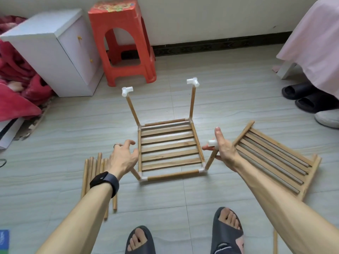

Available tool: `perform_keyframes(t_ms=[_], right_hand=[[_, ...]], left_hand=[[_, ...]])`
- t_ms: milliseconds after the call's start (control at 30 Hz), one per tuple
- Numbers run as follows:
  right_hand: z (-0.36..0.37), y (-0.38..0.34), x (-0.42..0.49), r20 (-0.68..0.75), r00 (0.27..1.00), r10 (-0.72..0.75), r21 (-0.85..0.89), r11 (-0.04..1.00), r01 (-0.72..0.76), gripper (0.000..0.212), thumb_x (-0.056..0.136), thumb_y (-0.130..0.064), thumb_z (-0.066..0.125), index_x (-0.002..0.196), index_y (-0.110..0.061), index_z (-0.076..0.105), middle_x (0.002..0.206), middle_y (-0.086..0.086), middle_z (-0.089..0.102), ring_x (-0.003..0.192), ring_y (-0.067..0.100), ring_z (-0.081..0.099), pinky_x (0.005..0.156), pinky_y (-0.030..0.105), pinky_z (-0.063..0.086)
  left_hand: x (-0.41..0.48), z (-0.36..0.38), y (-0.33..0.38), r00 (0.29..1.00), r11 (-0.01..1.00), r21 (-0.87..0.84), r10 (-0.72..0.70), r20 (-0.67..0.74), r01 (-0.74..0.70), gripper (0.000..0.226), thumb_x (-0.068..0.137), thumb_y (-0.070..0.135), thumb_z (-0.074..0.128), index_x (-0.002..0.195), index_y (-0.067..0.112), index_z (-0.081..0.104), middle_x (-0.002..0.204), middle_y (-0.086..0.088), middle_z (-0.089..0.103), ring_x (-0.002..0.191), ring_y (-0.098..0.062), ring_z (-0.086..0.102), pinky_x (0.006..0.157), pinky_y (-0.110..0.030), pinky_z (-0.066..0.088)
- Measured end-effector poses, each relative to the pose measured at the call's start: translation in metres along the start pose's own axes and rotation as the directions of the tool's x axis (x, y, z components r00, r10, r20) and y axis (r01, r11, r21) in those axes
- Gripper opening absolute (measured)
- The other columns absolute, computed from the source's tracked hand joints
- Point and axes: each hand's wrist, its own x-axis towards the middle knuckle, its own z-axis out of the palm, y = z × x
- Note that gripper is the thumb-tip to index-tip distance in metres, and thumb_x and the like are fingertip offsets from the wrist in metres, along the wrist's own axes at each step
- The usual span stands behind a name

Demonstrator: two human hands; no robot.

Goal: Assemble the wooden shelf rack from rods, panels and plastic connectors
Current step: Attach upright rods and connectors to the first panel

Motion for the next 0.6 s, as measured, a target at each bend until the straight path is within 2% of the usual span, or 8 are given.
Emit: perform_keyframes(t_ms=[100, 233, 333, 400, 433, 500, 567, 600], right_hand=[[0.004, 0.003, 0.0, 0.007, 1.0, -0.023, 0.018, 1.0, 0.023, 0.131, 0.067, -0.101, 0.024, 0.148, 0.001, 0.043, 0.088, 0.0, 0.079, 0.127, 0.032, 0.058, 0.117, 0.064, 0.025], [0.009, 0.008, -0.002, 0.024, 0.999, -0.027, 0.028, 0.999, 0.026, 0.134, 0.065, -0.101, 0.023, 0.143, 0.004, 0.048, 0.089, -0.001, 0.079, 0.126, 0.028, 0.058, 0.12, 0.064, 0.019], [0.013, 0.012, -0.011, -0.004, 1.0, -0.028, 0.035, 0.999, 0.028, 0.117, 0.072, -0.098, 0.02, 0.119, -0.002, 0.07, 0.088, -0.001, 0.079, 0.116, 0.023, 0.059, 0.118, 0.058, 0.026], [0.015, 0.011, -0.019, -0.017, 1.0, -0.017, 0.016, 1.0, 0.018, 0.108, 0.081, -0.094, 0.018, 0.105, -0.007, 0.078, 0.088, -0.002, 0.078, 0.112, 0.02, 0.058, 0.118, 0.056, 0.029], [0.014, 0.007, -0.024, -0.014, 1.0, 0.001, 0.018, 1.0, -0.001, 0.107, 0.083, -0.092, 0.019, 0.112, -0.007, 0.076, 0.09, -0.002, 0.078, 0.115, 0.022, 0.058, 0.118, 0.056, 0.028], [0.007, 0.0, -0.026, 0.014, 0.996, 0.093, 0.072, 0.993, -0.094, 0.109, 0.079, -0.089, 0.026, 0.138, -0.003, 0.06, 0.108, 0.003, 0.076, 0.128, 0.026, 0.054, 0.119, 0.055, 0.026], [-0.003, -0.007, -0.022, 0.034, 0.987, 0.16, 0.164, 0.973, -0.164, 0.109, 0.08, -0.088, 0.033, 0.145, -0.002, 0.051, 0.132, 0.015, 0.066, 0.131, 0.028, 0.052, 0.115, 0.055, 0.031], [-0.008, -0.011, -0.019, 0.034, 0.984, 0.172, 0.192, 0.966, -0.176, 0.105, 0.084, -0.087, 0.033, 0.142, -0.003, 0.055, 0.135, 0.02, 0.063, 0.127, 0.03, 0.054, 0.112, 0.056, 0.033]], left_hand=[[0.0, 0.002, -0.001, 1.0, 0.999, -0.037, 0.008, 0.024, -0.007, 0.04, 0.098, 0.048, 0.042, 0.136, 0.037, 0.046, 0.132, -0.01, 0.047, 0.092, -0.025, 0.055, 0.079, -0.035, 0.042], [-0.002, 0.003, -0.004, 0.999, 0.995, -0.095, 0.027, 0.032, -0.024, 0.042, 0.099, 0.055, 0.042, 0.135, 0.036, 0.047, 0.131, -0.012, 0.048, 0.099, -0.027, 0.057, 0.083, -0.037, 0.044], [-0.007, 0.002, -0.005, 0.997, 0.984, -0.179, 0.006, 0.071, 0.007, 0.046, 0.099, 0.06, 0.04, 0.137, 0.035, 0.047, 0.131, -0.013, 0.049, 0.106, -0.028, 0.057, 0.088, -0.039, 0.044], [-0.01, 0.0, -0.006, 0.996, 0.968, -0.25, 0.0, 0.09, 0.022, 0.046, 0.101, 0.056, 0.037, 0.14, 0.033, 0.045, 0.129, -0.013, 0.052, 0.106, -0.028, 0.058, 0.093, -0.042, 0.046], [-0.012, -0.003, -0.006, 0.995, 0.955, -0.294, 0.001, 0.097, 0.028, 0.045, 0.103, 0.053, 0.036, 0.142, 0.032, 0.042, 0.124, -0.012, 0.055, 0.105, -0.027, 0.059, 0.094, -0.043, 0.046], [-0.015, -0.01, -0.006, 0.991, 0.911, -0.407, -0.018, 0.131, 0.07, 0.044, 0.106, 0.044, 0.032, 0.148, 0.028, 0.034, 0.114, -0.009, 0.061, 0.103, -0.027, 0.061, 0.095, -0.045, 0.046], [-0.014, -0.015, -0.007, 0.98, 0.855, -0.494, -0.073, 0.185, 0.157, 0.045, 0.107, 0.041, 0.031, 0.15, 0.028, 0.026, 0.127, -0.015, 0.058, 0.114, -0.032, 0.058, 0.099, -0.047, 0.043], [-0.014, -0.016, -0.008, 0.973, 0.833, -0.516, -0.109, 0.204, 0.201, 0.045, 0.107, 0.041, 0.032, 0.15, 0.028, 0.025, 0.134, -0.017, 0.055, 0.121, -0.033, 0.056, 0.102, -0.047, 0.043]])
